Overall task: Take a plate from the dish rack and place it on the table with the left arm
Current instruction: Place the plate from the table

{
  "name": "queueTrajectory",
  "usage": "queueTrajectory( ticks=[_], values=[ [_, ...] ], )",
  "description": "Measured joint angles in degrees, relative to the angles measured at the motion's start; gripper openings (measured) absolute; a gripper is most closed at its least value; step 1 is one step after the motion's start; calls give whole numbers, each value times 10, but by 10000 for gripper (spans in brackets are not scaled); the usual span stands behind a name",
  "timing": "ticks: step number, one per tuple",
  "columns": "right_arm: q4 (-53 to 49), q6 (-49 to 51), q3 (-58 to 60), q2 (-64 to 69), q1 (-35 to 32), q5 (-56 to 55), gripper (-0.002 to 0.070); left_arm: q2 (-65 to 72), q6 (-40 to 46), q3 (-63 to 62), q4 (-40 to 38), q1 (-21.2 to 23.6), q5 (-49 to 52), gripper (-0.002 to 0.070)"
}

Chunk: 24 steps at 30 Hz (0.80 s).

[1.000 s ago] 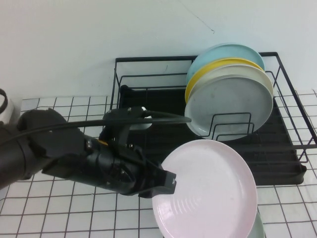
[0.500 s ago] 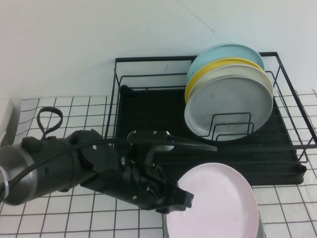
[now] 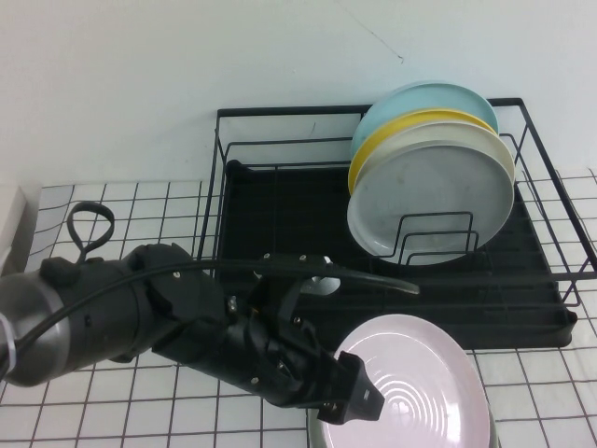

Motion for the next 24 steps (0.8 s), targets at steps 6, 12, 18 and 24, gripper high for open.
queueTrajectory(
  ticks=[6, 12, 18, 24],
  values=[
    [0, 0, 0, 0, 0, 0, -3, -1, 0, 0, 2, 0, 2, 501],
    [0, 0, 0, 0, 0, 0, -3, -1, -1, 0, 6, 0, 5, 575],
    [0, 0, 0, 0, 0, 0, -3, -1, -69, 0, 76, 0, 5, 556],
    [0, 0, 0, 0, 0, 0, -3, -14, -122, 0, 147, 0, 8, 553]
  ],
)
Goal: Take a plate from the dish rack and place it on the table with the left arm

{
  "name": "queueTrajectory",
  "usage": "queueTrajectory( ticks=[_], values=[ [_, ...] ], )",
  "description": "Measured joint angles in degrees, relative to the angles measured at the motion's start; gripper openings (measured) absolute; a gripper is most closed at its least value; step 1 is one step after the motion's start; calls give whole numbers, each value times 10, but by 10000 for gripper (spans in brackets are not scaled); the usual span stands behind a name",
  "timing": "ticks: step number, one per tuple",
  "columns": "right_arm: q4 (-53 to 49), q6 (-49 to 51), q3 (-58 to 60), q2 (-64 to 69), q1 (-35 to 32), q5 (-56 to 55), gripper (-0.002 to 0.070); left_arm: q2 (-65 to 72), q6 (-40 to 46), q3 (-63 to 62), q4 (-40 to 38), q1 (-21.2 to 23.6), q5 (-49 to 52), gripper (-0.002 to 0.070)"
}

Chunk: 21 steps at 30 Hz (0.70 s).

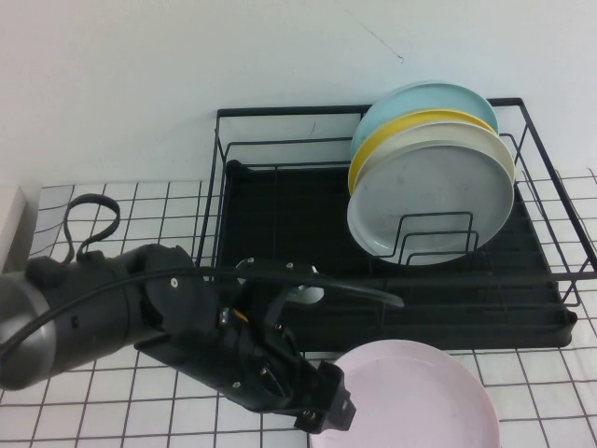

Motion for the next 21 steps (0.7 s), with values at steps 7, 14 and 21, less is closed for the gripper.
queueTrajectory(
  ticks=[7, 14, 21],
  values=[
    [0, 0, 0, 0, 0, 0, -3, -69, -77, 0, 96, 0, 2, 260],
    [0, 0, 0, 0, 0, 0, -3, -217, -126, 0, 177, 0, -6, 15],
    [0, 0, 0, 0, 0, 0, -3, -389, -126, 0, 194, 0, -28, 1]
  ],
)
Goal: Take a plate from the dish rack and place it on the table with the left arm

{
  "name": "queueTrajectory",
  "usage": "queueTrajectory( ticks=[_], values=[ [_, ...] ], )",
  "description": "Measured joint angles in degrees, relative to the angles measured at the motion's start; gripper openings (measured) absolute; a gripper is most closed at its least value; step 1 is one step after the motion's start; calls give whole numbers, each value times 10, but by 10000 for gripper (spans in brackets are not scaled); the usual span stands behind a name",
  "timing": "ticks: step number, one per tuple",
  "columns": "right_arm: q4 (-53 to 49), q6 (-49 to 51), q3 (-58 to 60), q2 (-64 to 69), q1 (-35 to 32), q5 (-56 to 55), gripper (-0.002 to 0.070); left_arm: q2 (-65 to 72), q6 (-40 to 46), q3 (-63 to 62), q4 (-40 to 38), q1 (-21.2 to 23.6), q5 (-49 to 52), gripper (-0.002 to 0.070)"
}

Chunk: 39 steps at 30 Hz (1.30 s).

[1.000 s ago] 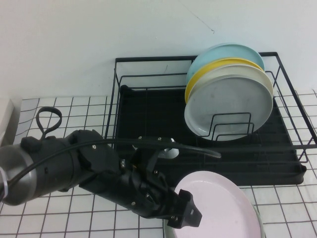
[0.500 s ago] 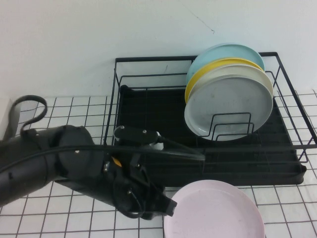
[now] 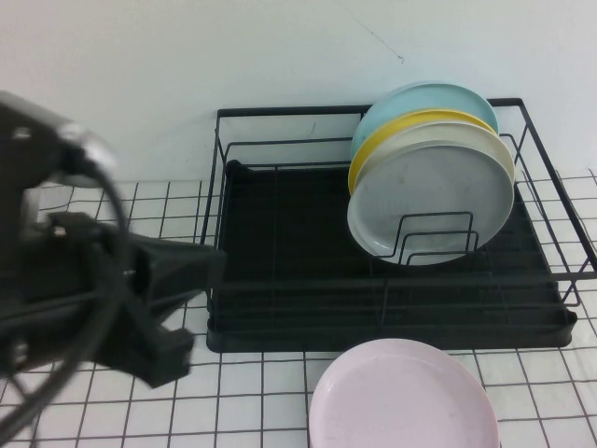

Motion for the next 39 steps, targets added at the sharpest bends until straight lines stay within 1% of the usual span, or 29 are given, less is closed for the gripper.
queueTrajectory(
  ticks=[6, 16, 18, 20, 22, 24, 26, 28, 30, 32, 35, 39],
  values=[
    [0, 0, 0, 0, 0, 0, -3, -97, 0, 0, -15, 0, 1, 0],
    [0, 0, 0, 0, 0, 0, -3, -136, -1, 11, -19, 0, 6, -1],
    [0, 0, 0, 0, 0, 0, -3, -154, 15, 32, -2, 4, -8, -1],
    [0, 0, 0, 0, 0, 0, -3, -184, 58, 63, 22, 24, -34, -1],
    [0, 0, 0, 0, 0, 0, -3, -231, 106, 114, 38, 61, -75, -1],
    [0, 0, 0, 0, 0, 0, -3, -276, 132, 173, 45, 106, -127, -1],
    [0, 0, 0, 0, 0, 0, -3, -326, 141, 247, 46, 148, -196, -2],
    [0, 0, 0, 0, 0, 0, -3, -371, 141, 321, 42, 181, -259, -2],
    [0, 0, 0, 0, 0, 0, -3, -419, 141, 380, 25, 208, -299, -2],
    [0, 0, 0, 0, 0, 0, -3, -464, 141, 436, 9, 234, -315, -2],
    [0, 0, 0, 0, 0, 0, -3, -512, 141, 500, -5, 265, -305, -3],
    [0, 0, 0, 0, 0, 0, -3, -525, 140, 538, -13, 278, -266, -4]
  ],
)
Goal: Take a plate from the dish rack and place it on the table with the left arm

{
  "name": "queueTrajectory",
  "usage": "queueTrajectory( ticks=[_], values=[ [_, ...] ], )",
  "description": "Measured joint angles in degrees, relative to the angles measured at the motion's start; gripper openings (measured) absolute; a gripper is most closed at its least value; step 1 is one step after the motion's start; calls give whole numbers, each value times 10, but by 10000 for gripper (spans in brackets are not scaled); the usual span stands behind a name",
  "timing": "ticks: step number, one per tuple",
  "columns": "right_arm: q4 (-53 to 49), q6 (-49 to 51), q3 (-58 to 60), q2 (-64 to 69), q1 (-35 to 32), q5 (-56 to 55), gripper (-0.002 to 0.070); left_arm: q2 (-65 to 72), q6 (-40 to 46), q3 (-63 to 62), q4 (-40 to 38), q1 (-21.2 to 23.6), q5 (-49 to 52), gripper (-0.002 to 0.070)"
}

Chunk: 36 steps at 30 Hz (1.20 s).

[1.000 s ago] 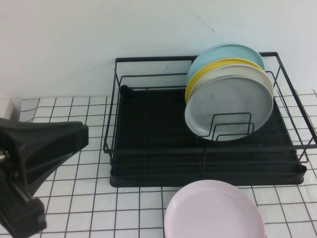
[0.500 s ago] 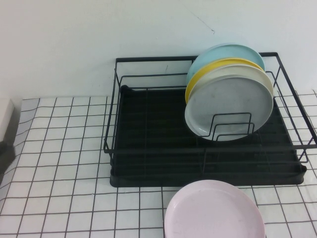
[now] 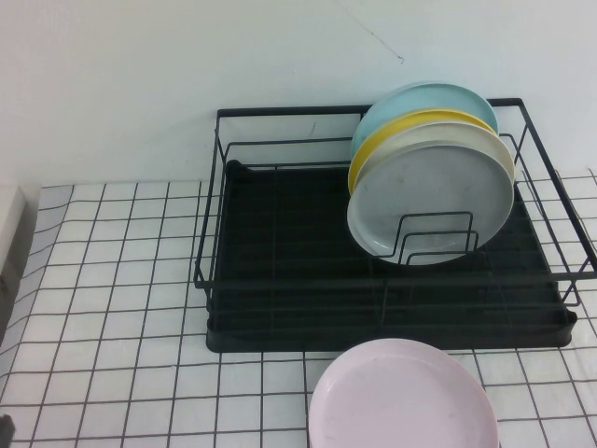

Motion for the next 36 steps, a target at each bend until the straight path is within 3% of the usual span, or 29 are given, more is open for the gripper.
queueTrajectory(
  ticks=[7, 12, 22, 36],
  values=[
    [0, 0, 0, 0, 0, 0, -3, 0, 4, 0, 24, 1, 111, -4],
    [0, 0, 0, 0, 0, 0, -3, -1, -3, -1, 28, 1, 125, -4],
    [0, 0, 0, 0, 0, 0, -3, -1, -195, -3, 207, 1, 126, -4],
    [1, 0, 0, 0, 0, 0, -3, -1, -197, -3, 221, 9, 126, -4]
  ],
)
